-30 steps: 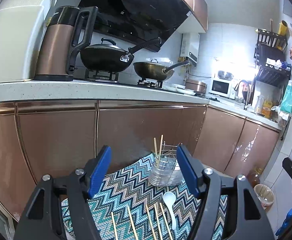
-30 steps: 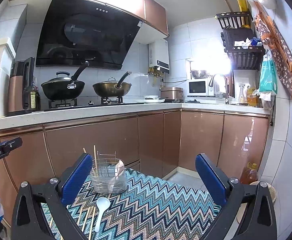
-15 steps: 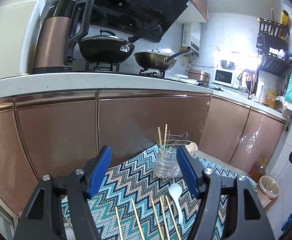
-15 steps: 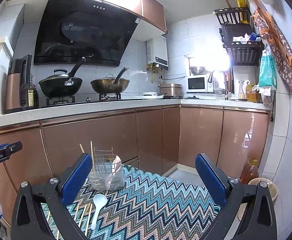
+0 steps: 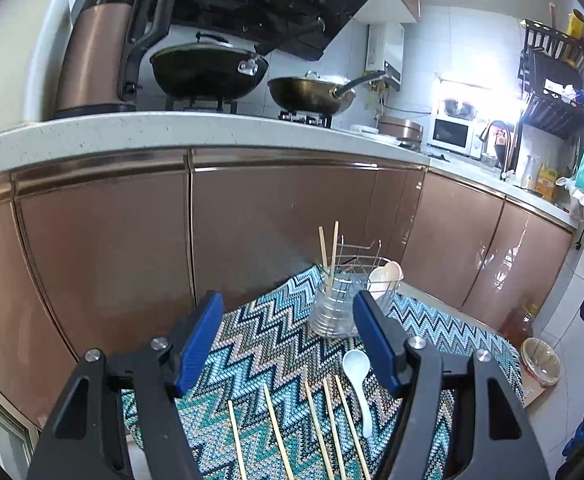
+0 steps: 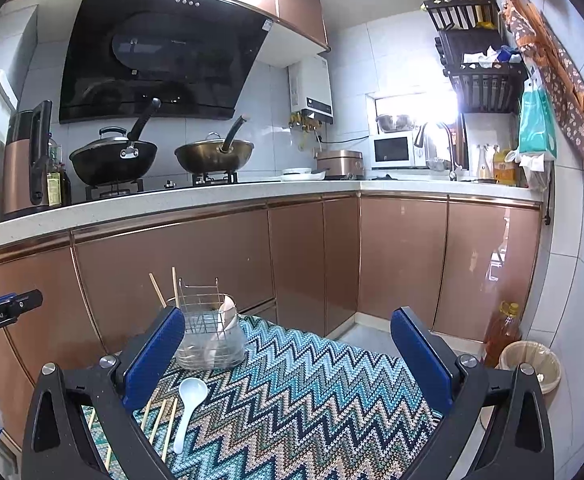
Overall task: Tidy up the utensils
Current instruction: 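Grasp a wooden chopstick with the left tool while the right tool grasps the light blue spoon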
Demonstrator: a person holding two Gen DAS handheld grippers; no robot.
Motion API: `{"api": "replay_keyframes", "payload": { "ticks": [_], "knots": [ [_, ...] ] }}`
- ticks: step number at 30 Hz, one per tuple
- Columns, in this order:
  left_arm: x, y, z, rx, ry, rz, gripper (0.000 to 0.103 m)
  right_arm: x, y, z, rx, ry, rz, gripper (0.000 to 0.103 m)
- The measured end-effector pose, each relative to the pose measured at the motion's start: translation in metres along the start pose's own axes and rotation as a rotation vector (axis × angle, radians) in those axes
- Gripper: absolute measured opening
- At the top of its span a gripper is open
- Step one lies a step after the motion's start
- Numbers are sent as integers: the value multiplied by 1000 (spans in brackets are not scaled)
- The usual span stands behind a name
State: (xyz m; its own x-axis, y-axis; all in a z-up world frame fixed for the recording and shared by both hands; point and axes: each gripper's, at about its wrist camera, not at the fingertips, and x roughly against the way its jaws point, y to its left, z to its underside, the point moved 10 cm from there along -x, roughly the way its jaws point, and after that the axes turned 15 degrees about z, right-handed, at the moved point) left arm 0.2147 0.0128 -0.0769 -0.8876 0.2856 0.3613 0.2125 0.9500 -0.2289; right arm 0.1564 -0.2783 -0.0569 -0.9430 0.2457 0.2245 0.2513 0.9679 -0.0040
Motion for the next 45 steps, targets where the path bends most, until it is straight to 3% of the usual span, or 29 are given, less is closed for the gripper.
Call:
{"api": "replay_keyframes", "payload": {
  "ticks": [7,16,20,22,25,29,38,45],
  "knots": [
    [-24,17,14,53,80,26,66,-23,4,12,7,49,-31,103],
    [-77,40,67,205,319,133,65,-67,36,52,47,206,-131,100],
    [-105,32,101,272,463,212,64,-92,67,76,92,319,-237,87],
    [-121,23,118,293,546,253,64,-103,82,90,105,390,-305,73],
    [-139,13,134,326,629,304,52,-121,99,109,119,480,-378,58],
    [-161,3,151,361,715,344,38,-140,119,135,139,579,-460,47],
    [-201,-4,176,351,855,306,23,-174,156,176,162,756,-635,33],
    [-221,1,187,367,909,261,18,-197,180,192,225,811,-700,30]
  ]
}}
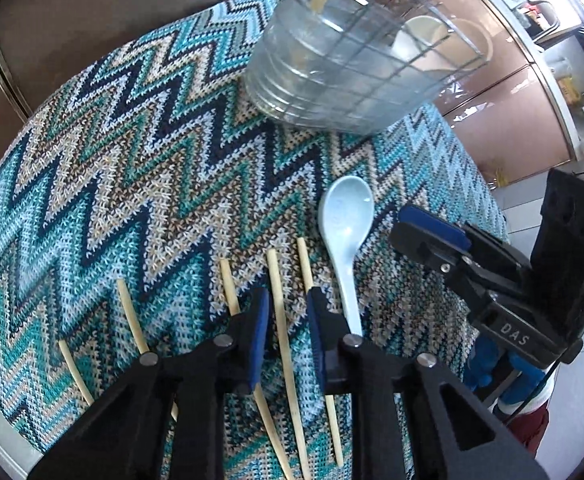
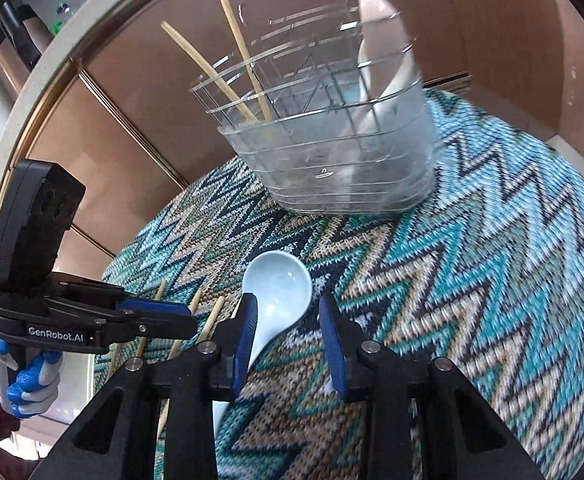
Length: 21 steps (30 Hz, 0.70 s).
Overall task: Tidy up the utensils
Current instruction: 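Grasp a wooden chopstick with the left tool while the right tool grasps the light blue spoon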
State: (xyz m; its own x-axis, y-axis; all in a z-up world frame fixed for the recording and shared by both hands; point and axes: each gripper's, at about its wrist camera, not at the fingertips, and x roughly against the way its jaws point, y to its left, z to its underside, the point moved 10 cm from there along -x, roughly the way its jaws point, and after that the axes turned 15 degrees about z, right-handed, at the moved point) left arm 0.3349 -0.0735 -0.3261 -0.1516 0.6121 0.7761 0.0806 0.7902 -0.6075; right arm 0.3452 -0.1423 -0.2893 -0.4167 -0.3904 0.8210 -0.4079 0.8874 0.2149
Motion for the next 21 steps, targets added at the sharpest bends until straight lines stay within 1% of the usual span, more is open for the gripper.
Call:
{"api": "replay_keyframes", "payload": {
  "ticks": [5,8,10,11,13,16,21],
  "knots": [
    [-19,4,-7,23,28,-36,18,-20,-3,-5,40,31,-6,30],
    [-31,5,-9,40,45,-47,15,-28,-4,-7,54,40,-25,30],
    [-37,5,-12,47,48,-55,13,-35,-2,-9,71,47,-32,25],
    [-38,5,-13,51,48,-56,12,-38,-1,-9,83,52,-35,24],
    [-40,7,-15,64,48,-57,10,-42,-1,-9,103,58,-41,17],
    [-43,8,-16,75,46,-64,7,-48,1,-10,122,59,-50,9],
    [-41,10,-16,77,36,-69,5,-41,1,-10,159,44,-42,6]
  ]
}}
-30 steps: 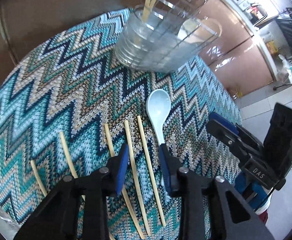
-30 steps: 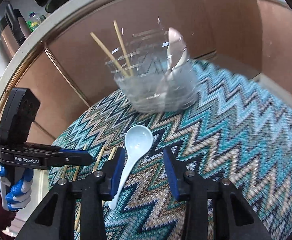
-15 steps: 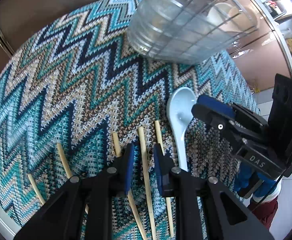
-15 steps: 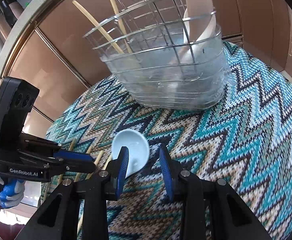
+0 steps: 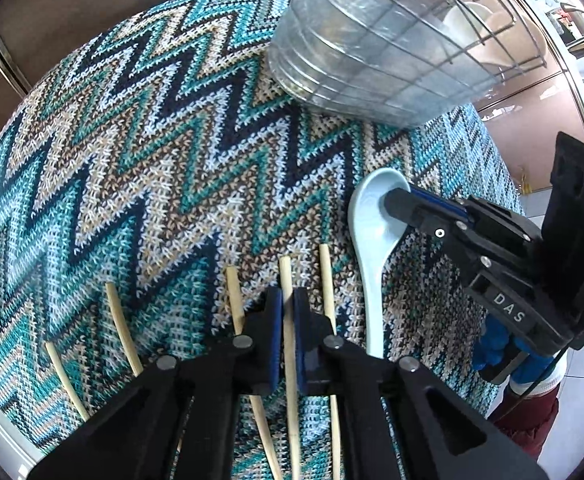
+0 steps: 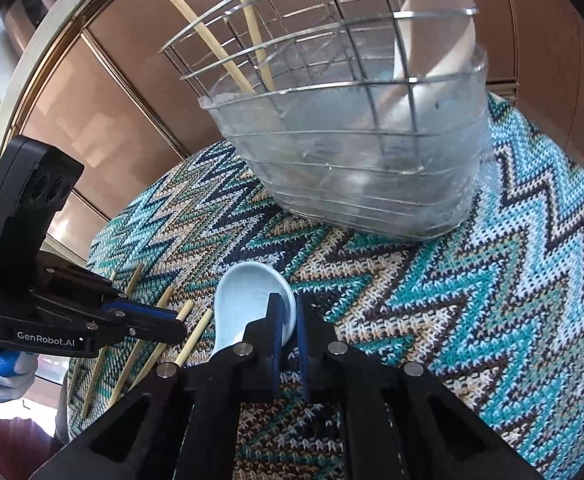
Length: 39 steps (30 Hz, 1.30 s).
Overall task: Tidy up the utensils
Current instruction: 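Grasp a wooden chopstick with the left tool while the right tool grasps the light blue spoon, then lower the chopstick into the wire holder with the left tool while the right tool drops the blue spoon in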
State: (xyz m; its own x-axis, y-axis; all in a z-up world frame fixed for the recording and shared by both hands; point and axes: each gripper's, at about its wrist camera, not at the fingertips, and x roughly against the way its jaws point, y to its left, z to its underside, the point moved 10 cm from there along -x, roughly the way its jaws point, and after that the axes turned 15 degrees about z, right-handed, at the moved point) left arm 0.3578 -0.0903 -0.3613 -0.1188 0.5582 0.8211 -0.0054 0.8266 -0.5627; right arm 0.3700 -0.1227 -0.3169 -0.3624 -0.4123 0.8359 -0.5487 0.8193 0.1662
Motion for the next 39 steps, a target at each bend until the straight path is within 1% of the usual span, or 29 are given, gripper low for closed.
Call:
{"api": "replay_keyframes", "payload": {
  "ticks": [4,10,17,25,29,31,34,39],
  "knots": [
    [4,-1,1,-2,-18,5,5,13,-2,0,-8,-33,29,6],
    [19,-6,5,-7,-60,42,4,39,-5,6,-24,-73,80,5],
    [51,-15,14,-48,-135,71,4,76,-2,15,-36,-123,161,6],
    [113,-37,31,-154,-283,117,4,128,0,31,-68,-185,254,6],
    [141,-50,44,-188,-343,143,5,153,5,40,-78,-212,292,6],
    [149,-59,49,-199,-371,154,4,165,12,44,-78,-228,317,6],
    [170,-69,59,-225,-437,168,4,184,20,50,-86,-255,349,6],
    [191,-86,75,-258,-543,179,4,215,32,60,-109,-305,397,6]
  ]
}}
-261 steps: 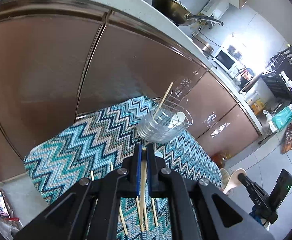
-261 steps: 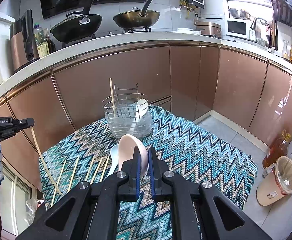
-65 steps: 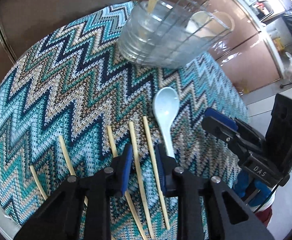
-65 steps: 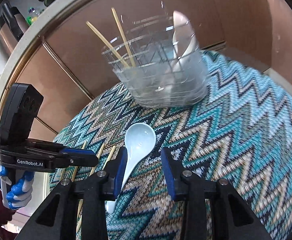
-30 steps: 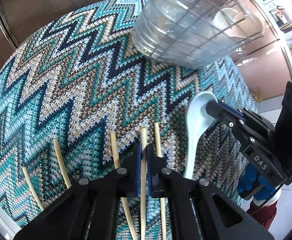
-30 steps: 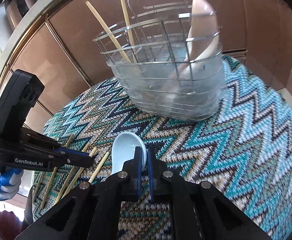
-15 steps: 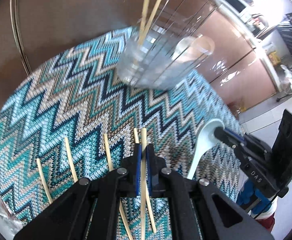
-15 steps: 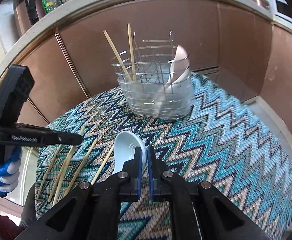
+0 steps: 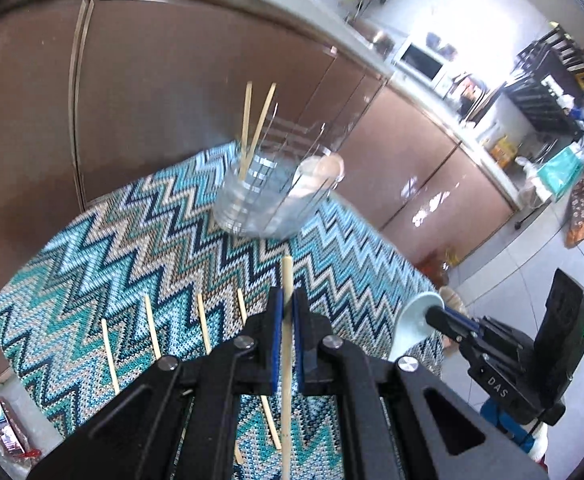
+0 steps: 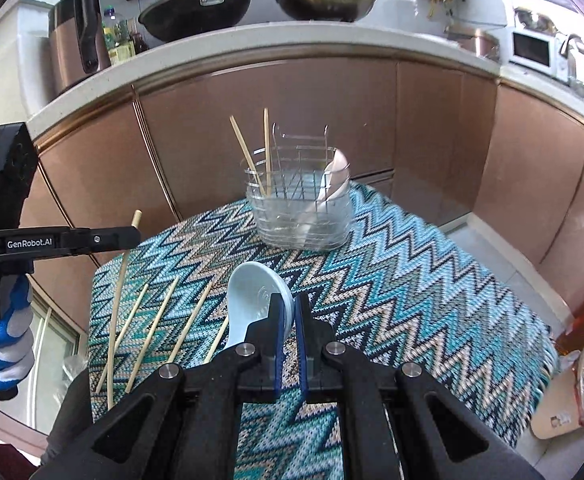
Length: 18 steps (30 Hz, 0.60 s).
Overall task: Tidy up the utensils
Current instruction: 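Lower the chopstick into the wire holder with the left tool while the right tool drops the blue spoon in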
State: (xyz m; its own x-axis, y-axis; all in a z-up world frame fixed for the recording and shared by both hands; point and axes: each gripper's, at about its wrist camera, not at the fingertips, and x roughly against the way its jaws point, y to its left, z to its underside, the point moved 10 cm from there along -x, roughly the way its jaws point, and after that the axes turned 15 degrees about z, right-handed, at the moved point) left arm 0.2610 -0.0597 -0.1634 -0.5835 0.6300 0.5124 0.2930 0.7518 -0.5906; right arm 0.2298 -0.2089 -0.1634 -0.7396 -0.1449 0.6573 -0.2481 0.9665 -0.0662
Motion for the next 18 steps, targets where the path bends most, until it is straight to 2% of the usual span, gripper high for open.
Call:
{"api": "replay_keyframes", "payload": {
  "ticks": [7,18],
  "knots": [
    [38,-26,3,-48,-131,18,4,38,-3,3,-30,-48,68,6],
    [76,-39,-8,-95,-249,21,5,80,-15,-14,-71,-123,155,6]
  ]
}}
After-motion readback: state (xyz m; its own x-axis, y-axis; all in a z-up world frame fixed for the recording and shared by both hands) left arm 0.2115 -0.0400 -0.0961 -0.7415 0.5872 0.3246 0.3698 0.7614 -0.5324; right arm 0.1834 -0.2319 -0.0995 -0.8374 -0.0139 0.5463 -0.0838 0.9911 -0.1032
